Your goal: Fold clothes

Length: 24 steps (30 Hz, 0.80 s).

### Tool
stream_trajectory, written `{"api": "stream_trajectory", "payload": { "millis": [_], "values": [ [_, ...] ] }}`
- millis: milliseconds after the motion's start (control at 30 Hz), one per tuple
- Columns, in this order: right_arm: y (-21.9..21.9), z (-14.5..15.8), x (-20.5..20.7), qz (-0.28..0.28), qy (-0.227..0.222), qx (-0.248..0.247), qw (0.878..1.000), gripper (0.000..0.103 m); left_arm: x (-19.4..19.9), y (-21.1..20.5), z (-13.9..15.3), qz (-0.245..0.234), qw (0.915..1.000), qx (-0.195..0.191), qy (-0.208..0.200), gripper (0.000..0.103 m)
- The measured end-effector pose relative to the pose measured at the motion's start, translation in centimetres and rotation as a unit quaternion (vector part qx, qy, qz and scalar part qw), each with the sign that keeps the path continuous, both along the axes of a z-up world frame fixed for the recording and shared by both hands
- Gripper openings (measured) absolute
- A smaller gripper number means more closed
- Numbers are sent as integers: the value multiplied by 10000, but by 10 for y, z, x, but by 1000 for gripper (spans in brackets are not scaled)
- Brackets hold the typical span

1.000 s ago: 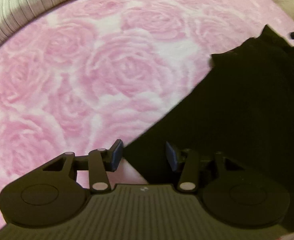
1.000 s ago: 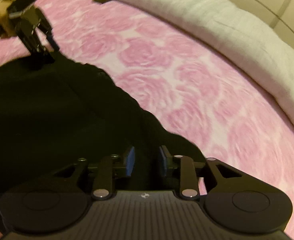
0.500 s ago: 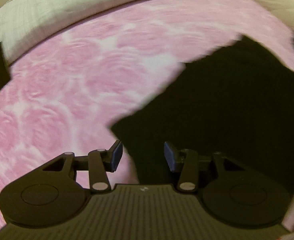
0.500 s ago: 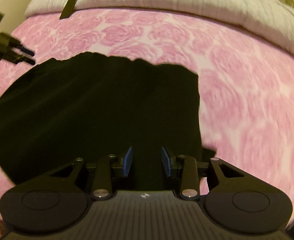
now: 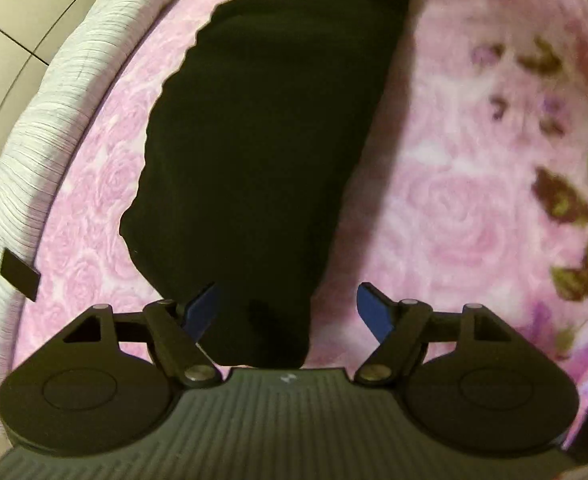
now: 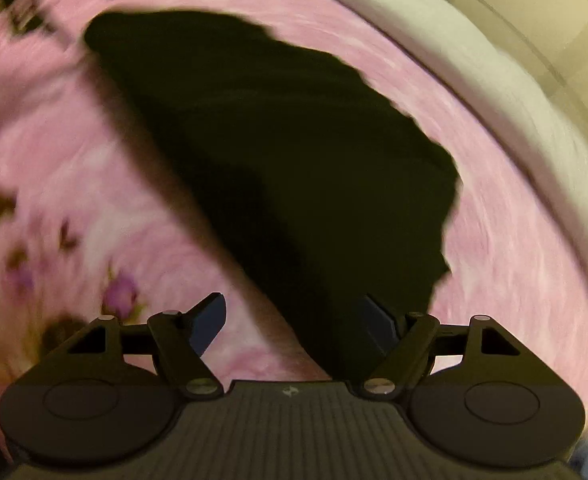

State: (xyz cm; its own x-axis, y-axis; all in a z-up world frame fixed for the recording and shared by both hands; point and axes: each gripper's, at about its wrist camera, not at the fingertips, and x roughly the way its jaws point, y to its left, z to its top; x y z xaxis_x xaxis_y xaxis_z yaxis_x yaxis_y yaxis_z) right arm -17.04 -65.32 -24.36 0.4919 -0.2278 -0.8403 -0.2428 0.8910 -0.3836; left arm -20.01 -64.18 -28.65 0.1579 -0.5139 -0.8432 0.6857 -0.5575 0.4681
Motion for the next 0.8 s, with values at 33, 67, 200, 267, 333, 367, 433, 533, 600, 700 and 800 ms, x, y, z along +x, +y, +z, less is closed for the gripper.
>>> {"api": "stream_trajectory", "payload": {
  "millis": [33,67,200,267,333,367,433,533,600,700,800],
  "values": [
    [4,-10,2,148,45,-217,9996,75,-3,-4,-9,26,9999,28,-117,70],
    [6,-20,5,251,88,-408,9988,70,-5,-8,-19,50,9997,74,-224,54],
    [6,-49,13,584,-10,-955,9937,64,-2,-20,-44,15,9964,-43,-847,34],
    [3,-64,13,876,-13,-1324,9873,56,5,-24,-48,34,9957,-73,-928,33],
    [-9,-75,8,1078,63,-1692,9797,32,11,-26,-51,30,9951,-76,-981,30],
    [-19,-76,4,1127,77,-1716,9787,30,13,-26,-51,56,9952,-53,-972,29],
    [-38,-74,-1,934,164,-1748,9800,28,16,-26,-49,200,9955,-31,-925,27],
    [-54,-69,-6,597,317,-1619,9845,19,12,-27,-44,377,9956,61,-858,22],
    [-54,-64,-6,547,323,-1492,9868,15,11,-26,-38,378,9959,135,-810,18],
    [-59,-52,-2,323,224,-1282,9910,9,10,-24,-23,344,9969,204,-684,16],
    [-63,-38,-8,283,124,-1295,9911,8,5,-21,-1,301,9980,358,-427,14]
  ]
}}
